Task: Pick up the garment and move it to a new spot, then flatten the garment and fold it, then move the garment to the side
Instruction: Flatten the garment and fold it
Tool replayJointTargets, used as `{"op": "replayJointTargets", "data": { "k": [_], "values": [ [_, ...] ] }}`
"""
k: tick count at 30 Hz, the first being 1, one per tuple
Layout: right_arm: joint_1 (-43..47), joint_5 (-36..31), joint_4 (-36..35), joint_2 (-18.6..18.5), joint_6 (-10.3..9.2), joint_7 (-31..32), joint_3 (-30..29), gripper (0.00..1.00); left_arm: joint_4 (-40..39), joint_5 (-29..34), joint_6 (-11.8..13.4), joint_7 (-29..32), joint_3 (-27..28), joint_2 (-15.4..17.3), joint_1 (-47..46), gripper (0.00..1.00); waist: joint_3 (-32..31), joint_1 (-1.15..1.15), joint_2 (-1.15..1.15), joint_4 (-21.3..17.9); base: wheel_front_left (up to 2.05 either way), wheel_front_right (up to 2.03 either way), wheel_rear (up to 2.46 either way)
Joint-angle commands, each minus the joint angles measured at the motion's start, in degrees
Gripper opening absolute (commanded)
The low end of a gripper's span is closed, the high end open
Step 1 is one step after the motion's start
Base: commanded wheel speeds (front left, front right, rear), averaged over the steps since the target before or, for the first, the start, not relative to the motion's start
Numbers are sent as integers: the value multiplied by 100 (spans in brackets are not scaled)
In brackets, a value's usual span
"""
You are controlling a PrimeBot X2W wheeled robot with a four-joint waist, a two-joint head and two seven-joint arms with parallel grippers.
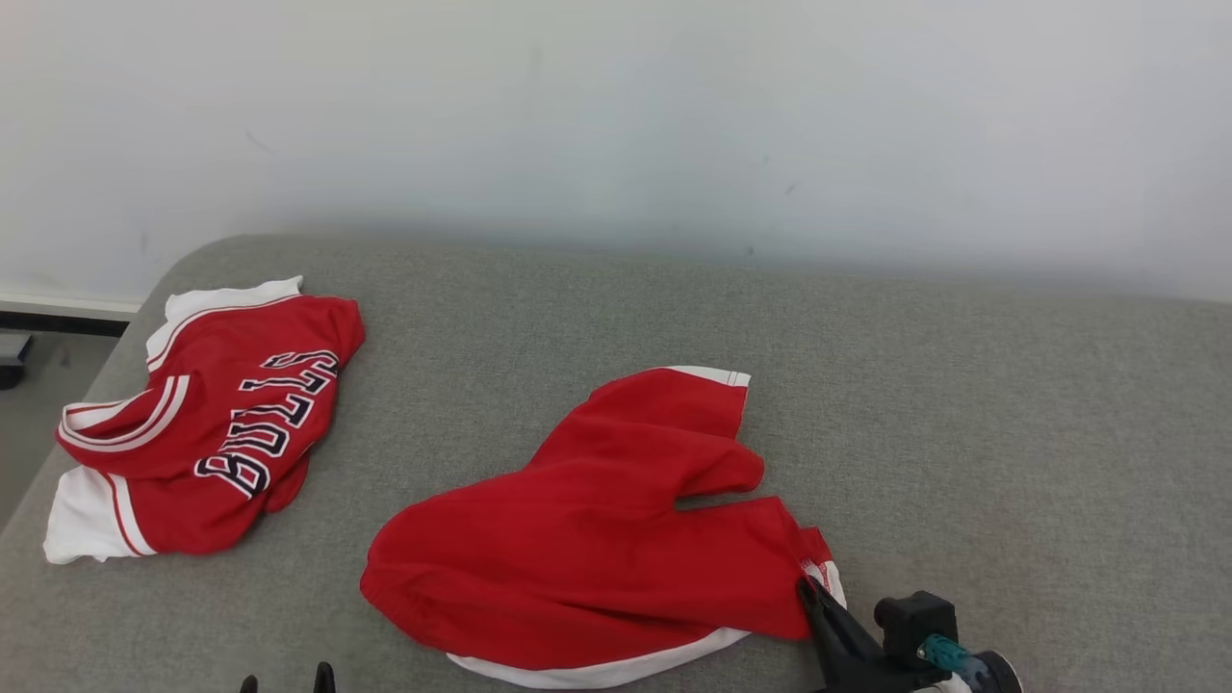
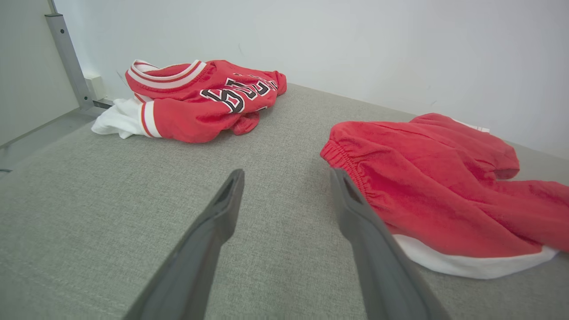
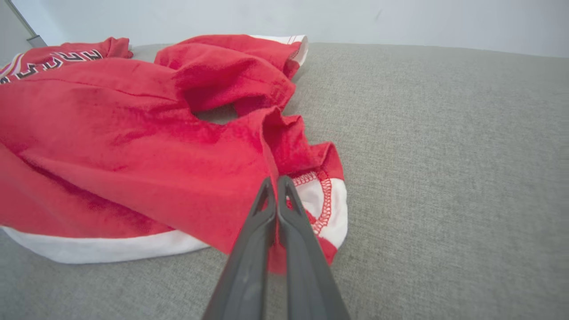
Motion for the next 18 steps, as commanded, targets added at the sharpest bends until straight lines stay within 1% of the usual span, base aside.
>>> {"op": "replayJointTargets", "data": {
  "k": [1, 4, 12, 15, 16, 18],
  "values": [
    [155, 75, -101, 0, -13, -9, -38, 0, 32, -53, -28, -12, -12, -10, 52, 100, -12, 0, 0, -63, 0, 0, 0],
    [419, 159, -487, 0, -13, -9, -92, 0, 103, -82, -30, -12, -73, -10, 46, 100, -41, 0, 0, -155, 0, 0, 0],
    [1360, -189, -1526, -10, -13, -8, -189, 0, 232, -96, -37, -12, -124, -10, 26, 100, -45, 0, 0, -467, 0, 0, 0],
    [1722, -221, -1904, -28, -13, 48, -174, 0, 264, -73, -24, -12, -136, -10, -4, 100, -42, 0, 0, -523, 0, 0, 0],
    [1722, -221, -1904, -28, -13, 48, -174, 0, 264, -73, -24, -12, -136, -10, -4, 100, -42, 0, 0, -523, 0, 0, 0],
    [1961, -157, -2218, -25, -13, 152, -175, 0, 284, -47, -25, -12, -136, -9, -29, 100, -41, 0, 0, -537, 0, 0, 0]
  ]
}}
